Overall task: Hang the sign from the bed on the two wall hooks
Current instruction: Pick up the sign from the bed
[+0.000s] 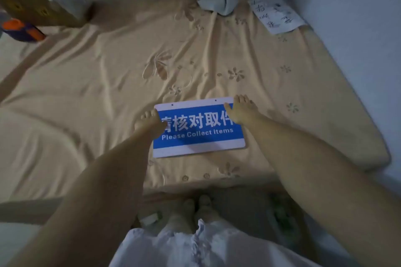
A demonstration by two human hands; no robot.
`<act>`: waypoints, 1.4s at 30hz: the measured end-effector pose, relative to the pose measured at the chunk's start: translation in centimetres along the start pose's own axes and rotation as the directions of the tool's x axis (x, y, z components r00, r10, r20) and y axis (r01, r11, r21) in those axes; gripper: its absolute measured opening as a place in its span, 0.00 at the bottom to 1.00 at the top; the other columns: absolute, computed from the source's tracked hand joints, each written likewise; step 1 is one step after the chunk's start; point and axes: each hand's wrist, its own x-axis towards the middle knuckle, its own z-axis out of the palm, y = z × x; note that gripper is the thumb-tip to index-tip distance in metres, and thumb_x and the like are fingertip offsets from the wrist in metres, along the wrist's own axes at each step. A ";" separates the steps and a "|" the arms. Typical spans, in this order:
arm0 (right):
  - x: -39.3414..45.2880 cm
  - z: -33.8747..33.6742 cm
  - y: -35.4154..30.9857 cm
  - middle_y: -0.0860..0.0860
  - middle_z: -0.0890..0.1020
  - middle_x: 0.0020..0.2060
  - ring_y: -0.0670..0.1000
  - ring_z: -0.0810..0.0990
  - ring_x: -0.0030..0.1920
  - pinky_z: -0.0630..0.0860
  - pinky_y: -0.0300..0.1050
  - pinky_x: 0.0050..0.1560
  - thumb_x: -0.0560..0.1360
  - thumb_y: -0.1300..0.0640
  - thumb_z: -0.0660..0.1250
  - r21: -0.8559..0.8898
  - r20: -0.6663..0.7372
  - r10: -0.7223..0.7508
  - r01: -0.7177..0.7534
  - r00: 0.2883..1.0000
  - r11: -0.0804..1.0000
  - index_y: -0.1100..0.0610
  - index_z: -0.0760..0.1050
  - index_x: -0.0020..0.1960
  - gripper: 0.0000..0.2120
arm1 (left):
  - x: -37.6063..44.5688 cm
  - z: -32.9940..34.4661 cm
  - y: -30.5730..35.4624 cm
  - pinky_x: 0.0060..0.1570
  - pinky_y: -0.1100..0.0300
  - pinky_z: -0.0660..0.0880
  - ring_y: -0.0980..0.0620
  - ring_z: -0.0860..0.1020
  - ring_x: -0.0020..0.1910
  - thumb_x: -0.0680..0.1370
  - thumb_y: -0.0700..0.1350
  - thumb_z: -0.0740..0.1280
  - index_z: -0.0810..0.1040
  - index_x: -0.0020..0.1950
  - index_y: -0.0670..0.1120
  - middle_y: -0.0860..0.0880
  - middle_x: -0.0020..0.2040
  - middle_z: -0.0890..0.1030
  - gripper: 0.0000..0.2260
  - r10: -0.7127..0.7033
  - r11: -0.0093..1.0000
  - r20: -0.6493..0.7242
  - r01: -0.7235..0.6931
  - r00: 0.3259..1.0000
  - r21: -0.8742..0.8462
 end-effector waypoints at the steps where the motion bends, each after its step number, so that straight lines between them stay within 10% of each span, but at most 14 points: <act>1: -0.1 0.3 0.1 0.57 0.50 0.78 0.55 0.48 0.77 0.50 0.51 0.76 0.80 0.42 0.43 0.003 0.022 0.017 -0.017 1.000 1.000 0.63 0.44 0.77 0.34 | -0.2 0.2 0.0 0.71 0.49 0.59 0.40 0.60 0.73 0.79 0.53 0.55 0.53 0.75 0.39 0.38 0.74 0.60 0.29 -0.032 0.999 0.017 0.032 0.999 -0.025; 9: 0.2 3.0 0.3 0.60 0.68 0.67 0.58 0.65 0.67 0.62 0.51 0.67 0.80 0.48 0.51 0.111 0.017 0.195 -0.196 0.981 0.974 0.64 0.65 0.67 0.24 | -0.3 3.0 -1.1 0.67 0.47 0.64 0.37 0.66 0.66 0.81 0.49 0.53 0.63 0.69 0.35 0.35 0.65 0.67 0.22 -0.137 0.987 0.015 0.138 0.990 -0.084; 15: 0.9 4.5 0.2 0.60 0.68 0.66 0.58 0.69 0.65 0.67 0.51 0.62 0.80 0.49 0.53 0.200 0.046 0.312 -0.315 0.949 0.928 0.63 0.64 0.68 0.23 | -0.3 3.6 -0.1 0.65 0.47 0.63 0.37 0.65 0.69 0.79 0.41 0.55 0.62 0.67 0.33 0.34 0.69 0.66 0.19 -0.235 0.946 -0.003 0.229 0.972 -0.228; 26: 1.9 6.0 0.2 0.61 0.74 0.59 0.61 0.77 0.55 0.76 0.57 0.54 0.78 0.49 0.58 0.519 -0.041 0.339 -0.270 0.940 0.811 0.65 0.65 0.62 0.21 | 0.9 4.1 -0.4 0.61 0.46 0.70 0.36 0.72 0.63 0.79 0.55 0.54 0.64 0.68 0.33 0.34 0.66 0.72 0.28 -0.444 0.742 0.053 0.400 0.895 -0.539; 32: 1.7 6.3 -0.2 0.54 0.76 0.35 0.56 0.80 0.37 0.80 0.54 0.44 0.77 0.41 0.56 0.744 -0.046 0.370 -0.216 0.928 0.633 0.58 0.62 0.48 0.19 | 0.6 4.0 -0.8 0.52 0.52 0.68 0.39 0.75 0.61 0.79 0.57 0.55 0.61 0.67 0.36 0.38 0.64 0.74 0.28 -0.447 0.464 0.063 0.292 0.892 -0.837; 36: 1.5 5.7 -0.1 0.55 0.79 0.47 0.52 0.80 0.39 0.79 0.47 0.38 0.79 0.47 0.57 0.889 -0.073 0.279 -0.065 0.957 0.454 0.58 0.65 0.56 0.15 | 0.3 2.6 -0.8 0.49 0.55 0.66 0.43 0.76 0.56 0.79 0.54 0.56 0.64 0.59 0.42 0.41 0.61 0.75 0.17 -0.322 0.455 -0.019 0.137 0.946 -0.880; 42: 1.4 3.0 0.2 0.52 0.79 0.53 0.48 0.81 0.42 0.75 0.36 0.33 0.80 0.51 0.55 0.908 -0.228 0.203 0.133 0.952 0.397 0.51 0.62 0.73 0.22 | 0.3 -0.1 0.3 0.51 0.57 0.68 0.46 0.76 0.59 0.79 0.52 0.56 0.59 0.75 0.56 0.48 0.66 0.75 0.23 -0.223 0.457 -0.164 -0.046 0.961 -0.888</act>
